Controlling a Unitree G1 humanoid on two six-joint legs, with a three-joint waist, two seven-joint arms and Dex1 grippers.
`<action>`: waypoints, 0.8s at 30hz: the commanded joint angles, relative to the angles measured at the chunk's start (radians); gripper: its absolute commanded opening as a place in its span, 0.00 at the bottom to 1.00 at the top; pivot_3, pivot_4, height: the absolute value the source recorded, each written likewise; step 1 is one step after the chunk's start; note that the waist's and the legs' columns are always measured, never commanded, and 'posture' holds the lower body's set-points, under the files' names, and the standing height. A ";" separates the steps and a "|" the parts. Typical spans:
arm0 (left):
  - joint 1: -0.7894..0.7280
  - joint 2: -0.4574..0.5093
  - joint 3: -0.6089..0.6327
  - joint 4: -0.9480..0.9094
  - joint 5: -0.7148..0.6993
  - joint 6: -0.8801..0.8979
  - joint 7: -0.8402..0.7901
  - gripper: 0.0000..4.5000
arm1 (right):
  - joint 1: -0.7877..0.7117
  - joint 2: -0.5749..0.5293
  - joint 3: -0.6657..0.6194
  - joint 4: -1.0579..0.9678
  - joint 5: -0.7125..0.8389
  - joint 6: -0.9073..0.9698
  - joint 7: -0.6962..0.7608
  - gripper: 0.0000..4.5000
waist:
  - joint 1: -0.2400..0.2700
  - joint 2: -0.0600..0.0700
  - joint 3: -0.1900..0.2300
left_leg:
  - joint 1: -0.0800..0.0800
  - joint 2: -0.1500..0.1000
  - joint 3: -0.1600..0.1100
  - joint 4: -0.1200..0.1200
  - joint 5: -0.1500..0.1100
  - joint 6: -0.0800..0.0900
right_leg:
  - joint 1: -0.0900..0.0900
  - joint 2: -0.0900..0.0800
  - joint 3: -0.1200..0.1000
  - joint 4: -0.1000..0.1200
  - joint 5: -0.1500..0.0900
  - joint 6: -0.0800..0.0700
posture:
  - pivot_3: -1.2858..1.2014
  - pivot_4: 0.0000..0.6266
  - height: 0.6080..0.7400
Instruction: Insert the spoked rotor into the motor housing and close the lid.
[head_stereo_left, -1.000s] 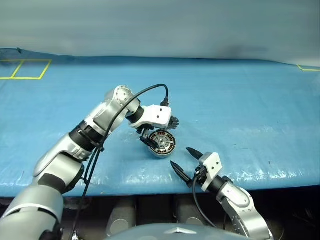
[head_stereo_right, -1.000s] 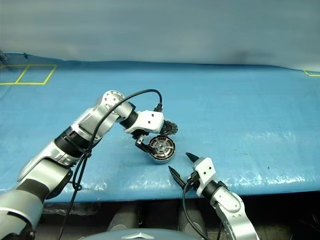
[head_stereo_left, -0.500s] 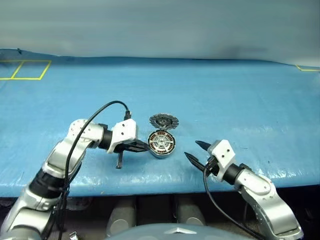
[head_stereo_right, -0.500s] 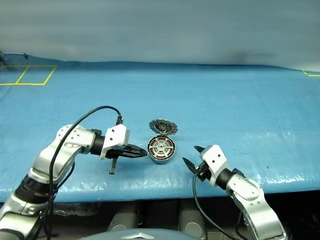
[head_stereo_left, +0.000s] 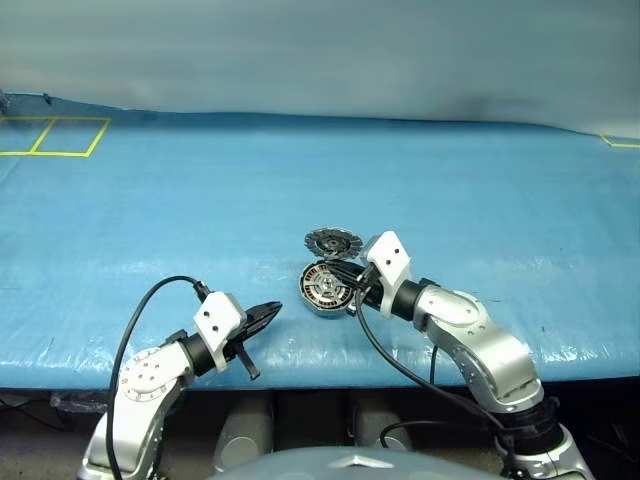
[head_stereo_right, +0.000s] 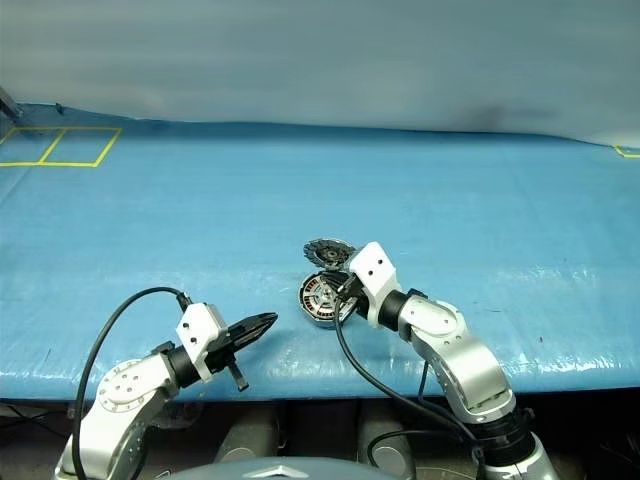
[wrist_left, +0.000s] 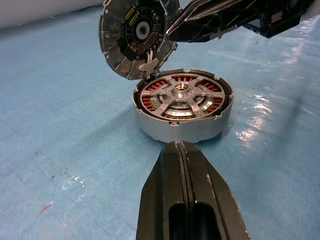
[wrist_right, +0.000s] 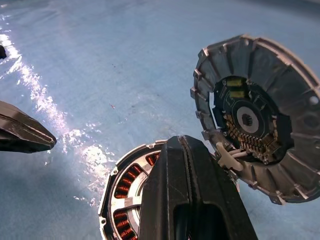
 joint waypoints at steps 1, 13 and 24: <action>0.024 -0.049 -0.008 -0.038 -0.023 -0.059 0.059 0.00 | -0.031 0.011 0.015 0.047 -0.010 -0.023 0.016 0.00 | -0.001 0.000 0.000 | 0.000 0.000 0.000 0.000 0.000 0.000 | 0.000 0.000 0.000 0.000 0.000 0.000 | 0.52 0.24 1.00; 0.006 -0.066 -0.005 0.224 -0.027 -0.285 0.050 0.00 | -0.053 -0.022 0.040 0.036 -0.005 0.025 0.068 0.00 | -0.009 0.001 -0.001 | 0.001 -0.004 0.001 -0.003 0.000 0.000 | -0.001 0.001 0.000 0.000 0.000 0.000 | 0.52 0.24 1.00; -0.063 -0.098 -0.011 0.467 -0.045 -0.477 0.012 0.00 | -0.044 -0.555 -0.125 -0.168 0.040 0.130 0.331 0.00 | 0.003 0.001 -0.001 | -0.002 -0.005 0.001 -0.002 -0.003 0.002 | 0.000 -0.001 -0.003 -0.006 0.000 0.000 | 0.52 0.24 1.00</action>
